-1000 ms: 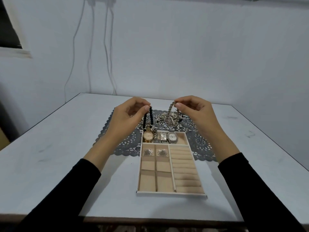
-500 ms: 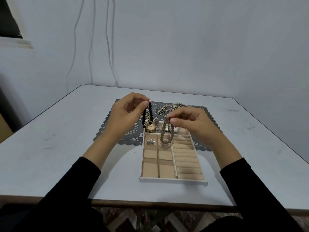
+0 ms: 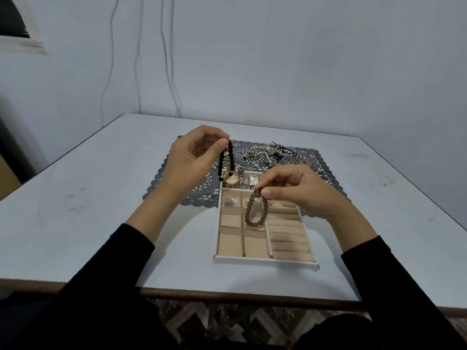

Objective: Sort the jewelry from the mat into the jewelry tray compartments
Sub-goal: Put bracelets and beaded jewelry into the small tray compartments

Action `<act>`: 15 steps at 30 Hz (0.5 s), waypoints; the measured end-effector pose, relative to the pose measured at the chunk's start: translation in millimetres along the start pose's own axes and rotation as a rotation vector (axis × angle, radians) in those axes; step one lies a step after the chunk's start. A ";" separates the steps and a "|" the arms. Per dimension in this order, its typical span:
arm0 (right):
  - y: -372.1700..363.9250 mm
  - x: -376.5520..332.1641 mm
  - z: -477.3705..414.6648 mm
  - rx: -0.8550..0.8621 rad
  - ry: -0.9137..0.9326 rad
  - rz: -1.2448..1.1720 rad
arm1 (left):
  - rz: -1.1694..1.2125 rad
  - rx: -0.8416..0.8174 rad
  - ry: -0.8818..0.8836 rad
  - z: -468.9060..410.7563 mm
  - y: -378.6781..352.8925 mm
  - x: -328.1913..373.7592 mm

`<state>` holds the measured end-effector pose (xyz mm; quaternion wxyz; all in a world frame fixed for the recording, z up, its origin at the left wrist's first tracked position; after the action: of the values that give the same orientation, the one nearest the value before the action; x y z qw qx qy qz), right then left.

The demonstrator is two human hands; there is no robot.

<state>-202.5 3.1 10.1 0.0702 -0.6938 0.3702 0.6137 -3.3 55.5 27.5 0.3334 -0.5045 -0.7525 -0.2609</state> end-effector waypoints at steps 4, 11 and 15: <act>0.9 2.1 1.9 -0.012 -0.020 0.025 | -0.007 -0.007 0.007 0.5 -0.4 -1.6; 0.2 4.1 1.5 -0.007 -0.029 0.080 | -0.010 -0.009 0.006 0.5 -2.0 -3.5; 0.3 3.9 2.2 0.008 -0.021 0.112 | -0.015 -0.018 0.003 0.2 -2.5 -4.3</act>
<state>-204.6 2.4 6.1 0.0425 -0.6651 0.4102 0.6225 -4.5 52.2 24.0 0.3281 -0.5014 -0.7534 -0.2709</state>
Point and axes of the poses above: each hand's wrist, its own z-axis away from the middle knuckle, its own y-axis out of the back of the hand, x = y × z, the point moved 5 cm from there along -z, towards the middle knuckle, and after that the axes turned 5 degrees about z, right-handed, at the moved point
